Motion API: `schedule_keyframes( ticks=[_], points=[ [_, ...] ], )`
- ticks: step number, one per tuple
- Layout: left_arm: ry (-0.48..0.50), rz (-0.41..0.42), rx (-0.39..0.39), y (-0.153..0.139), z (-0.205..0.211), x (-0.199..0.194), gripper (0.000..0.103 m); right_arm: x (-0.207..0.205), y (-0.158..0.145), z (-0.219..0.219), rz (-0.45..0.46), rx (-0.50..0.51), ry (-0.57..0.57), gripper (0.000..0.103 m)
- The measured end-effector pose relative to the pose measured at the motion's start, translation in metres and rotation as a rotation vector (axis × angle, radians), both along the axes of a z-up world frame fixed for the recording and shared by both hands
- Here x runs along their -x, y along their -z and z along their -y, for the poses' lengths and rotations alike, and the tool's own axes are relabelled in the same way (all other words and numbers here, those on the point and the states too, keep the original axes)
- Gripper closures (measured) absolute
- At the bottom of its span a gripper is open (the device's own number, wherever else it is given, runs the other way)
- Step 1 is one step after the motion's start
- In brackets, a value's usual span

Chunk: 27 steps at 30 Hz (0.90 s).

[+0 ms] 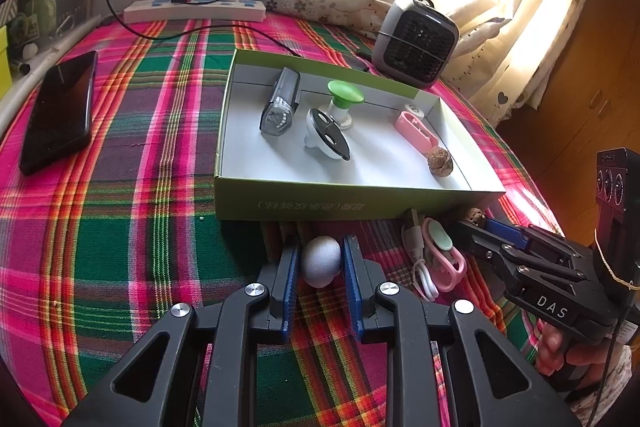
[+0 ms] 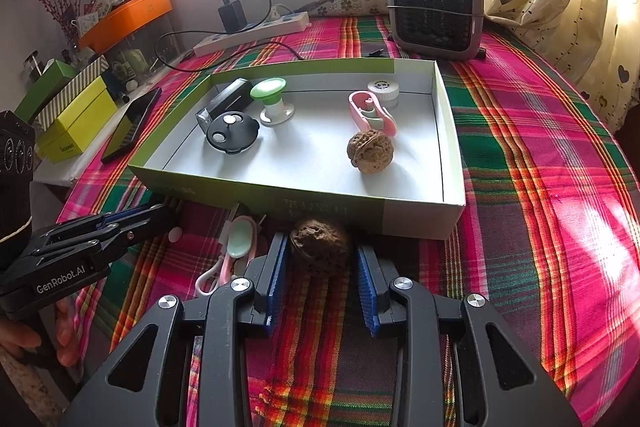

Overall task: Organize objects
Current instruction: 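Grasp the white egg with the left tool while the right tool grasps the walnut, then lift the egg and walnut and carry them over the box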

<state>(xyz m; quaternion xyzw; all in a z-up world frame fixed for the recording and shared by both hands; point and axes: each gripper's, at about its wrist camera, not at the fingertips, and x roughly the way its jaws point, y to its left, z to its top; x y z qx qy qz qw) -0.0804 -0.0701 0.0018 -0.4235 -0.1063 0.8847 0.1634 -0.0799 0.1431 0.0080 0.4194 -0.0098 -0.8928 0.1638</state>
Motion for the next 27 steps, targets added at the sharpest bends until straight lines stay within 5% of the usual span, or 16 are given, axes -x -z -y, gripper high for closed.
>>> schedule_keyframes(
  ticks=[27],
  points=[
    [-0.013,-0.108,0.025,-0.047,0.008,0.015,0.084,0.026,-0.041,-0.005,-0.076,0.039,-0.04,0.07]
  ],
)
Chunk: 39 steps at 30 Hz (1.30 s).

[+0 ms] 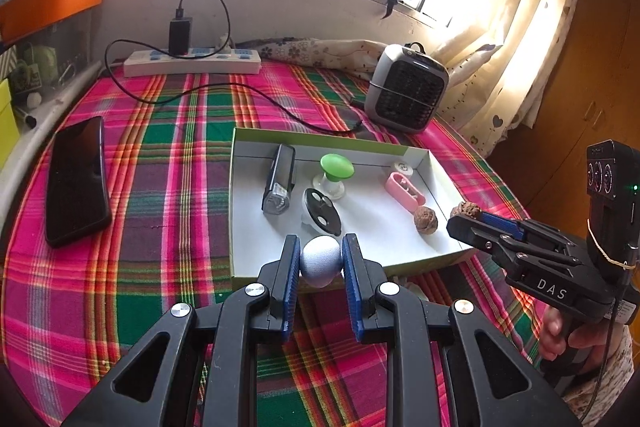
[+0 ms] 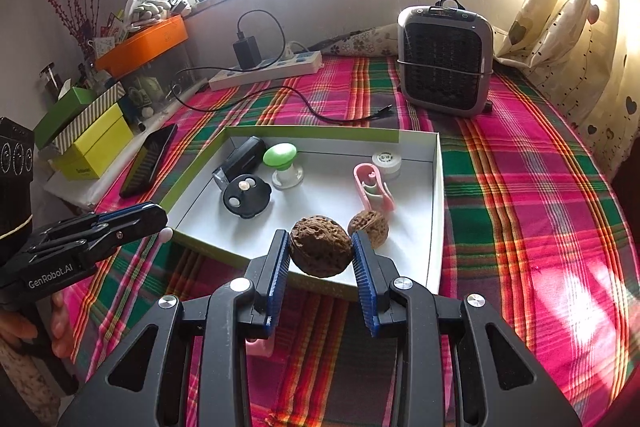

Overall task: Organize objects
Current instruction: 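Lift the egg and walnut and carry them over the box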

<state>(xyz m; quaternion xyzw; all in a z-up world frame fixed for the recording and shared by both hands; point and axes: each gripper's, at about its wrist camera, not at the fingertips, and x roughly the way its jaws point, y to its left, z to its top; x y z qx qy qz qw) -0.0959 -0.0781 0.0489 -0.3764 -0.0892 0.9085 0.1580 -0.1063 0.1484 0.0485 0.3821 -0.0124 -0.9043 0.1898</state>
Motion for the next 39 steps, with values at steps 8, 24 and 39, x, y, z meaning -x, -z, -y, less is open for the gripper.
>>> schedule_keyframes(
  ticks=[8,24,39],
  points=[
    [-0.022,0.01,0.021,0.005,0.001,0.021,0.084,0.034,0.003,0.005,0.019,-0.011,-0.014,0.07],
    [-0.033,0.064,0.04,0.026,0.002,0.048,0.084,0.083,0.015,0.032,0.053,-0.058,-0.065,0.07],
    [-0.028,0.041,0.1,0.026,-0.002,0.056,0.084,0.105,0.031,0.044,0.094,-0.104,-0.074,0.07]
  ],
)
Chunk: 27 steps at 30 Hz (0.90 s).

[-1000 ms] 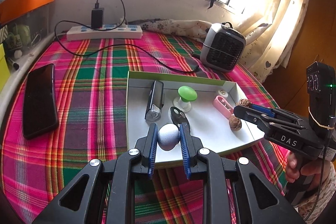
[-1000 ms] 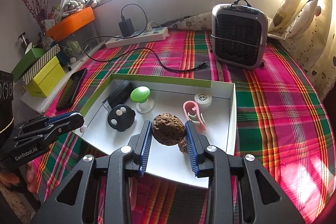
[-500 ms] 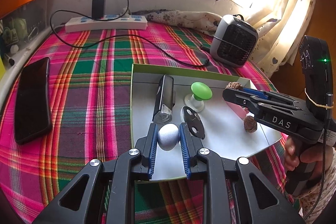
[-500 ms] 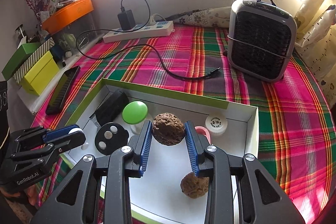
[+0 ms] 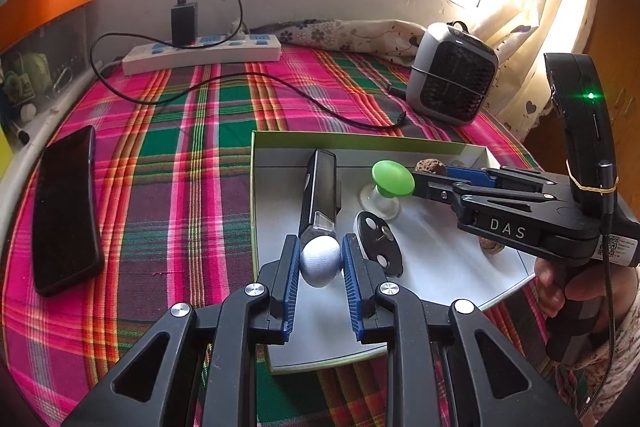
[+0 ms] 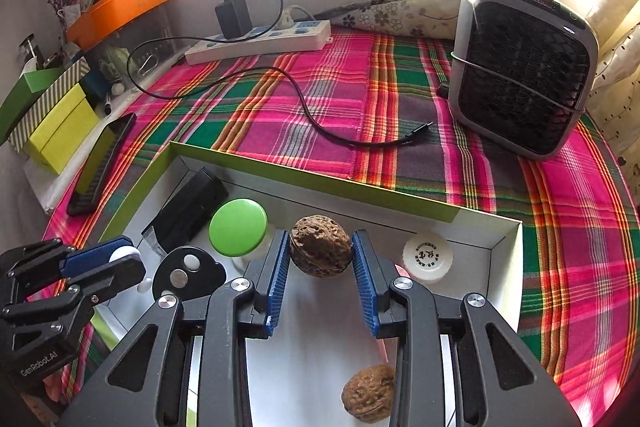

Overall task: Organize objects
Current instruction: 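Lift the egg and walnut and carry them over the box, then lower the egg and walnut into the box and open both tools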

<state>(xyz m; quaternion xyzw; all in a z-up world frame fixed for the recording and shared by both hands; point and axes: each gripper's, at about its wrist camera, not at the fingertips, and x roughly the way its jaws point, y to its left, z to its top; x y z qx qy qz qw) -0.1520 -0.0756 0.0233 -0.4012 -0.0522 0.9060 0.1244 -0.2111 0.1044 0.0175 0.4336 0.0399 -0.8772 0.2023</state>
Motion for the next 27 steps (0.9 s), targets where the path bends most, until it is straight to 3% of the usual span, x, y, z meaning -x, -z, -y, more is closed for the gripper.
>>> schedule_keyframes(
  ticks=[21,27],
  points=[
    [-0.006,0.002,0.014,-0.001,-0.0024,0.0023,0.083,0.0021,0.0038,0.0054,0.006,-0.041,0.006,0.07],
    [-0.001,0.001,0.015,-0.0007,-0.0014,0.0031,0.082,0.0027,0.0041,0.005,0.004,-0.039,0.011,0.065]
  ],
)
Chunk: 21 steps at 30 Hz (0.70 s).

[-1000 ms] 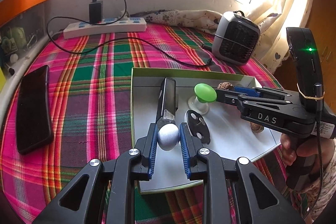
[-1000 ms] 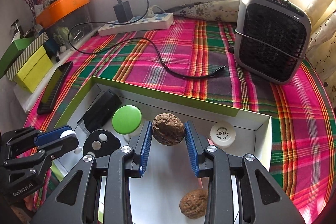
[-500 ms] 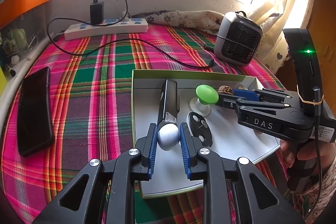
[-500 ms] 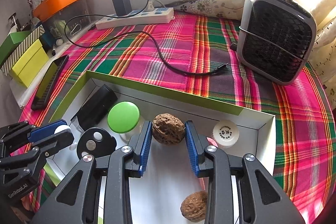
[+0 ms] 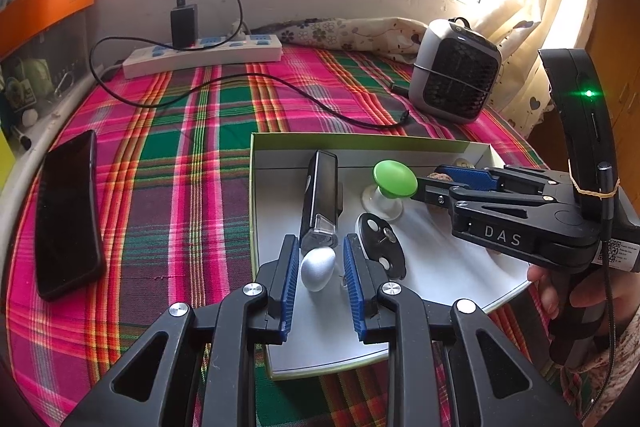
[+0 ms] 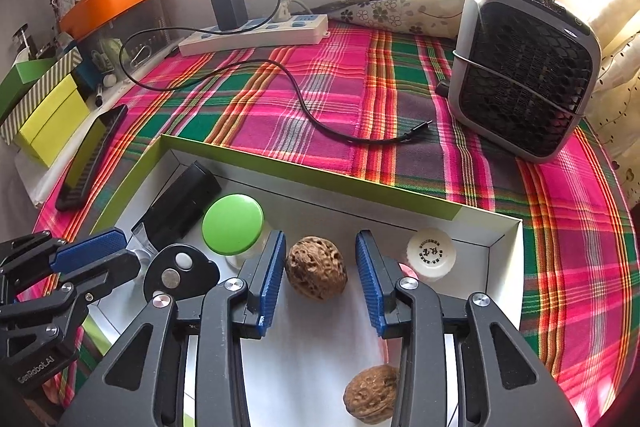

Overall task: Organize objects
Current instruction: 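Lower the egg and walnut into the box and open both tools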

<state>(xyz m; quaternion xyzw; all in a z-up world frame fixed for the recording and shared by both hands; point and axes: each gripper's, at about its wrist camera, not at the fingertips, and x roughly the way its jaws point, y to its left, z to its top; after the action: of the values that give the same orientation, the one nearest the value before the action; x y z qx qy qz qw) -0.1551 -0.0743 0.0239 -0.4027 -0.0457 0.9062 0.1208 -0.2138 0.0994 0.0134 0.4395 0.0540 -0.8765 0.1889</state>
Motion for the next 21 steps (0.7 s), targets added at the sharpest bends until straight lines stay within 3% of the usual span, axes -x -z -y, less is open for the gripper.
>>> schedule_keyframes(
  ticks=[9,21],
  points=[
    [0.006,0.001,-0.003,0.001,-0.001,-0.001,0.078,-0.002,-0.002,-0.002,-0.006,0.013,0.005,0.054],
    [0.009,0.0,-0.007,-0.002,-0.005,-0.008,0.074,-0.011,-0.008,-0.007,-0.021,0.036,0.016,0.054]
  ],
)
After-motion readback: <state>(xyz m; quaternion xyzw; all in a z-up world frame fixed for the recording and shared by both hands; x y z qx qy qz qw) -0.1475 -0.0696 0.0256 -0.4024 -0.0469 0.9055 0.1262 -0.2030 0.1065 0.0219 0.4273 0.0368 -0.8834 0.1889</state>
